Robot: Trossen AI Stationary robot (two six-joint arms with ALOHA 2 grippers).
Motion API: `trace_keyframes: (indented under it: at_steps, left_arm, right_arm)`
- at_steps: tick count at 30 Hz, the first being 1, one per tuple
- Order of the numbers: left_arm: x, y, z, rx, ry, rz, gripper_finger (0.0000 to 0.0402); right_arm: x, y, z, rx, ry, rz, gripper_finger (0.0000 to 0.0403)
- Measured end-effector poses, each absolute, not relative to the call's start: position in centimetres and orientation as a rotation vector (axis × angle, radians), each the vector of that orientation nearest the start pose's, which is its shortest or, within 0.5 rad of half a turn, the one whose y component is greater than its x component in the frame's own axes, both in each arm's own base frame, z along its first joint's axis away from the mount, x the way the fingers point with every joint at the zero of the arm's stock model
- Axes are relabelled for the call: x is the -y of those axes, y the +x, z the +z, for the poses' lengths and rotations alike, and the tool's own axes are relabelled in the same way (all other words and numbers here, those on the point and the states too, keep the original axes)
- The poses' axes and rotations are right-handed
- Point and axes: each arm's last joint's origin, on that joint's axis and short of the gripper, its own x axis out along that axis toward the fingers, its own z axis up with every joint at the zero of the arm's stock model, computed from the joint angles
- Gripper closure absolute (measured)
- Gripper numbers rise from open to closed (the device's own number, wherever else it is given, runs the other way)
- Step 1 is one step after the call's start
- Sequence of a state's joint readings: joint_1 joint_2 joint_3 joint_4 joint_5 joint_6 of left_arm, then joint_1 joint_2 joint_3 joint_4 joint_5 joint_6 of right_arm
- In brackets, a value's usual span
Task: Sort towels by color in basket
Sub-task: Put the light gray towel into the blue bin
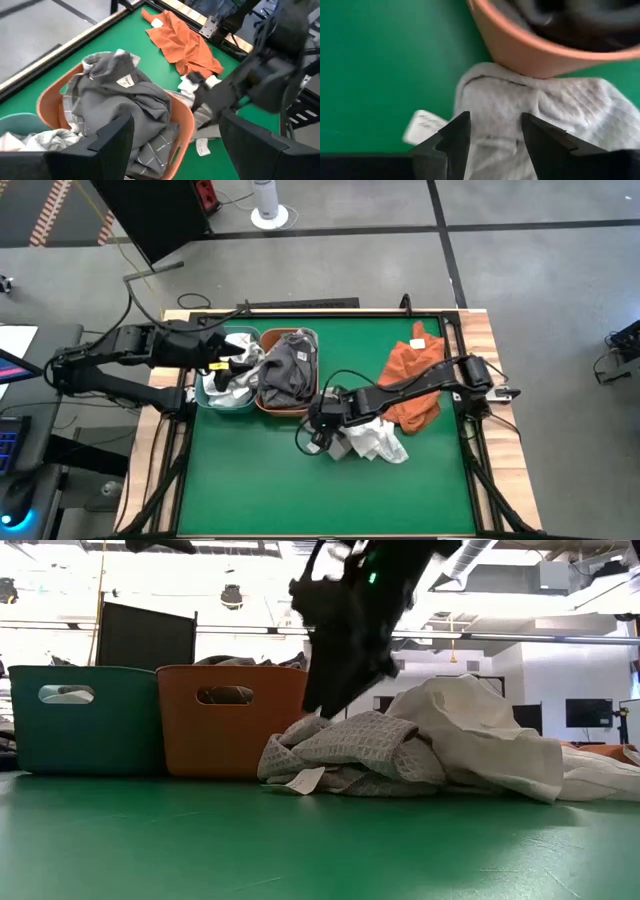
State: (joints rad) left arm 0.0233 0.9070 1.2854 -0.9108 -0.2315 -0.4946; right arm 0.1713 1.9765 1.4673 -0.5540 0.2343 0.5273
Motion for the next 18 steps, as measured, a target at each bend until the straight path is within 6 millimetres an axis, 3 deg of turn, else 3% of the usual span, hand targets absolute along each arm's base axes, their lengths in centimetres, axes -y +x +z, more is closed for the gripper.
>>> trace_keyframes:
  at_steps: [5, 10, 13, 18]
  left_arm:
    - [-0.9, 14.5, 40.9, -0.452, -0.427, 0.387, 0.012]
    - [-0.9, 14.0, 40.7, -0.474, -0.442, 0.405, 0.012]
    - [-1.0, 13.7, 40.7, -0.473, -0.434, 0.433, 0.012]
    - [-1.1, 13.5, 40.9, -0.447, -0.394, 0.455, 0.012]
  right_arm:
    - [-5.0, 41.9, 15.9, -1.085, 0.285, -0.31, 0.0212]
    - [-4.7, 41.8, 15.4, -1.14, 0.28, -0.286, 0.0306]
    - [-4.7, 41.4, 16.4, -1.146, 0.225, -0.234, 0.0378]
    - [-4.0, 40.0, 20.2, -1.112, 0.193, -0.212, 0.0382]
